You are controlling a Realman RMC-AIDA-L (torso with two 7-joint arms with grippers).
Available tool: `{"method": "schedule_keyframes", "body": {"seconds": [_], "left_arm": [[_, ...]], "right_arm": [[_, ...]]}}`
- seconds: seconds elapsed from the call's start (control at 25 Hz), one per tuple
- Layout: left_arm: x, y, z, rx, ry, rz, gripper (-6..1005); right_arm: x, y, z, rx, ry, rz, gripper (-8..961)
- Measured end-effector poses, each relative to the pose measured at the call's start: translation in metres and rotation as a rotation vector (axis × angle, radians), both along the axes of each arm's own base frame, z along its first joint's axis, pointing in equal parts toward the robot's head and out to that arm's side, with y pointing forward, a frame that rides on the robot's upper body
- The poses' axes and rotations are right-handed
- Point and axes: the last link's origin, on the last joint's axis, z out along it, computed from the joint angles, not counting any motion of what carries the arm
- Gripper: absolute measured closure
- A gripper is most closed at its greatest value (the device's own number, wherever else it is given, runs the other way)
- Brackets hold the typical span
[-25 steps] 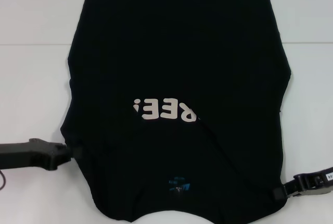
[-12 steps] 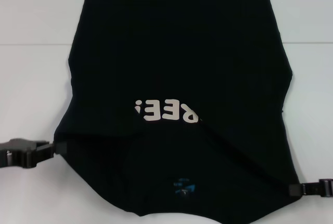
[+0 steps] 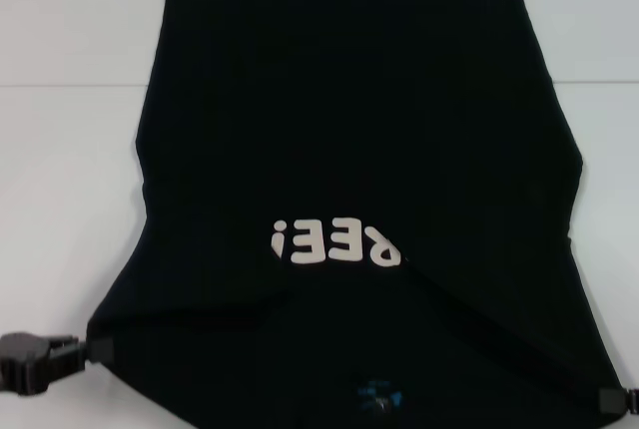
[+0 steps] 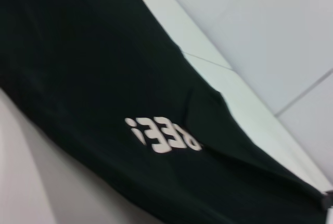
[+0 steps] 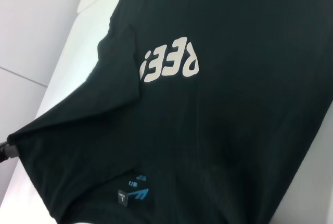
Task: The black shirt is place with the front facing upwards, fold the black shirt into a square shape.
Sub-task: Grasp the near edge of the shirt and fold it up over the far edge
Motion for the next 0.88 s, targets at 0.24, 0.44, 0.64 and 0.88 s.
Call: {"method": "schedule_keyframes", "body": {"seconds": [0.24, 0.44, 0.64, 0.88], "left_arm": [[0.001, -0.027, -0.005, -0.062, -0.075, -0.024, 956], [-0.002, -0.046, -0.009, -0.105, -0.107, -0.011, 954], [0.001, -0.043, -0.012, -0.109, -0.122, -0.012, 952], [0.017, 0.005, -0.02, -0.08, -0.099, -0.033, 950]], "right_arm": [[0.008, -0.02, 0.004, -0.006, 0.01, 0.011, 897], [0.013, -0.033, 0.007, -0.02, 0.019, 0.007, 897], [0.014, -0.03, 0.013, 0.001, 0.019, 0.005, 897], [-0.001, 0.01, 0.016, 0.042, 0.001, 0.044, 897]]}}
